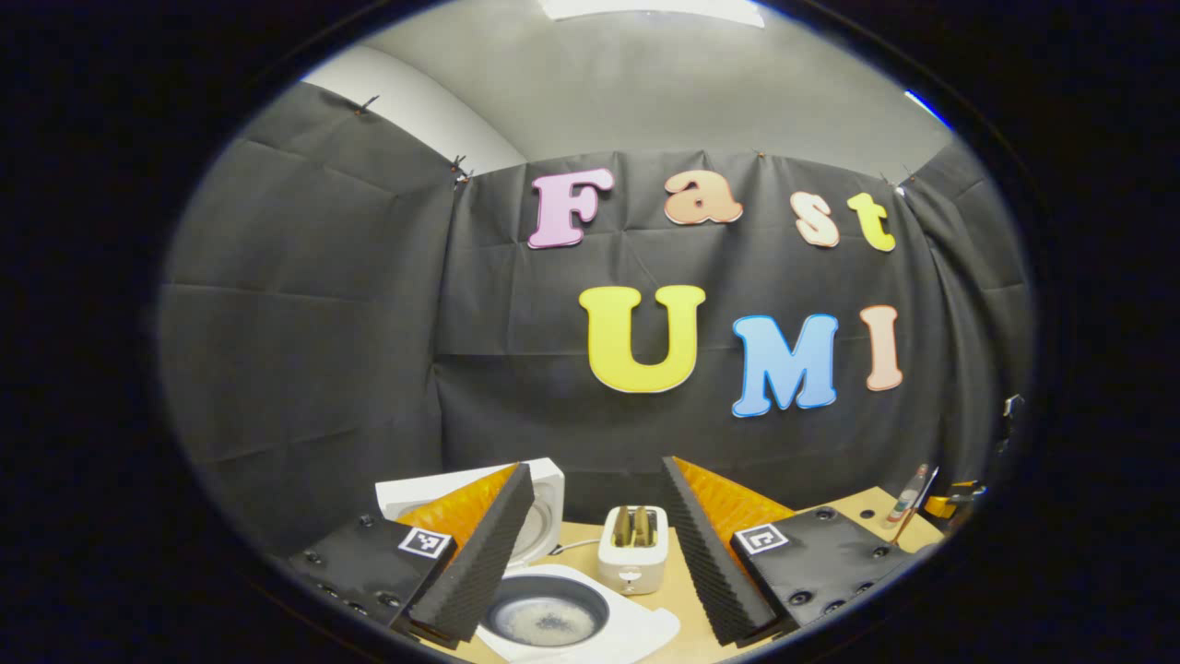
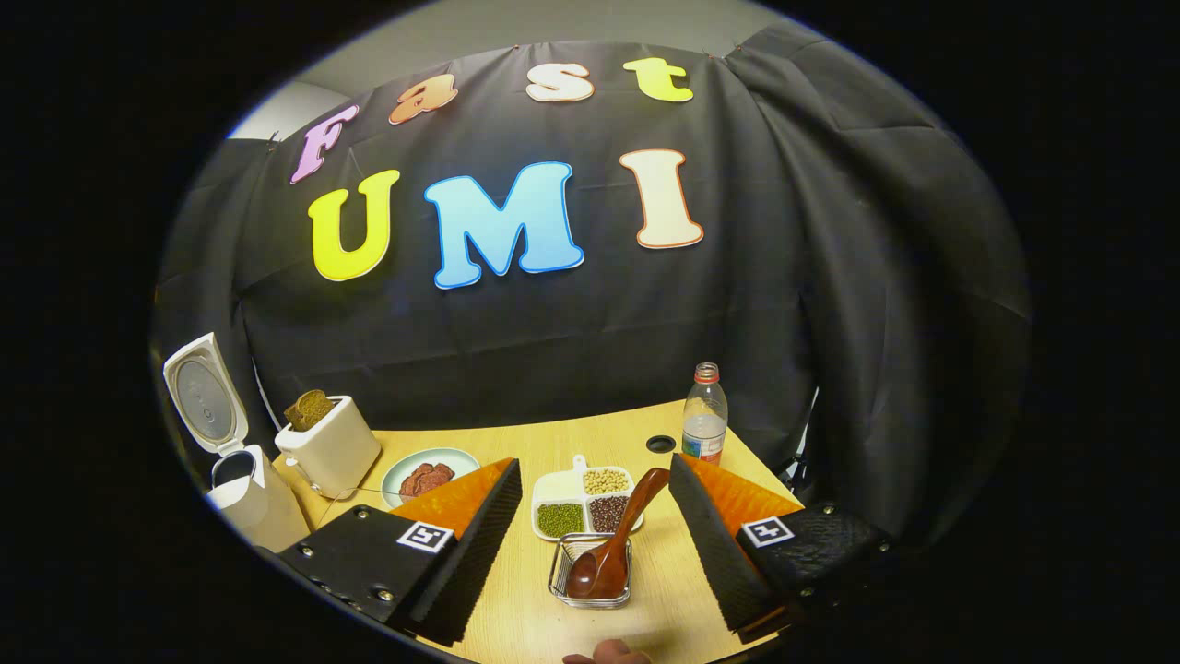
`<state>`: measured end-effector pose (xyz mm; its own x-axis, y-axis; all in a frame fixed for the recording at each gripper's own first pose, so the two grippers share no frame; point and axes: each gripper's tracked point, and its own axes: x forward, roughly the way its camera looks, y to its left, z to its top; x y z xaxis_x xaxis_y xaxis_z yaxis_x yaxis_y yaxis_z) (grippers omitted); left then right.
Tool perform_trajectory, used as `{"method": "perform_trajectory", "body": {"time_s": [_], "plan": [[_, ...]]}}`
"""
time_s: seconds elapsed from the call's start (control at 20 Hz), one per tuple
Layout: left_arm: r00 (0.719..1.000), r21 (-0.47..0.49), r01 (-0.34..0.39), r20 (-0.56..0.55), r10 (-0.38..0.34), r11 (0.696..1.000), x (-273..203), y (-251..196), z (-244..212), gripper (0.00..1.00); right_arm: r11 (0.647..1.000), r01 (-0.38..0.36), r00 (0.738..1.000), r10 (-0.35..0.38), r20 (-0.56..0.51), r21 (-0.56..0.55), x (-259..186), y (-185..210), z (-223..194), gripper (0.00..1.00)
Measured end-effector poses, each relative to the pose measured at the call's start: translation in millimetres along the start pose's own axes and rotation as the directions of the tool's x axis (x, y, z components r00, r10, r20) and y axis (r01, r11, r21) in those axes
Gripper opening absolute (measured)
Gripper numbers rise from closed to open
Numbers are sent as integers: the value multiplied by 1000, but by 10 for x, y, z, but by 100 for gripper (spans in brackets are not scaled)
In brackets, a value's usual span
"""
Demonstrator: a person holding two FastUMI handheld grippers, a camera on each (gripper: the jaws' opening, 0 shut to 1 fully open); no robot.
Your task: Close the left gripper, press the button to open the rice cooker; take a wooden spoon from the chopstick holder with the right hand, scoop a spoonful of rice and pour it into the rice cooker, then put the wooden spoon back into the chopstick holder.
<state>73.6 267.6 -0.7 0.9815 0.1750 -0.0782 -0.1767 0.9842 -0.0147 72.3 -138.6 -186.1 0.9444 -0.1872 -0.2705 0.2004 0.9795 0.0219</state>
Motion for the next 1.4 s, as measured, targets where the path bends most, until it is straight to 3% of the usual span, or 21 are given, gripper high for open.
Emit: {"method": "perform_trajectory", "body": {"time_s": [0.4,0.8,1.05,1.4], "plan": [[995,-34,-99,-21,98,995,947,717,-14,94,998,59,998,-59,-34,3,-121,-268,-118,98],[977,-130,-182,-138,164,975,1832,1338,-473,96,992,127,992,-128,-11,-10,-280,-531,38,98],[950,-135,-252,-223,218,958,2040,1536,-845,95,987,158,987,-158,-3,-7,-326,-626,84,98],[945,-119,-237,-257,201,964,1996,1486,-990,96,989,145,989,-146,24,14,-339,-576,185,98]]}}
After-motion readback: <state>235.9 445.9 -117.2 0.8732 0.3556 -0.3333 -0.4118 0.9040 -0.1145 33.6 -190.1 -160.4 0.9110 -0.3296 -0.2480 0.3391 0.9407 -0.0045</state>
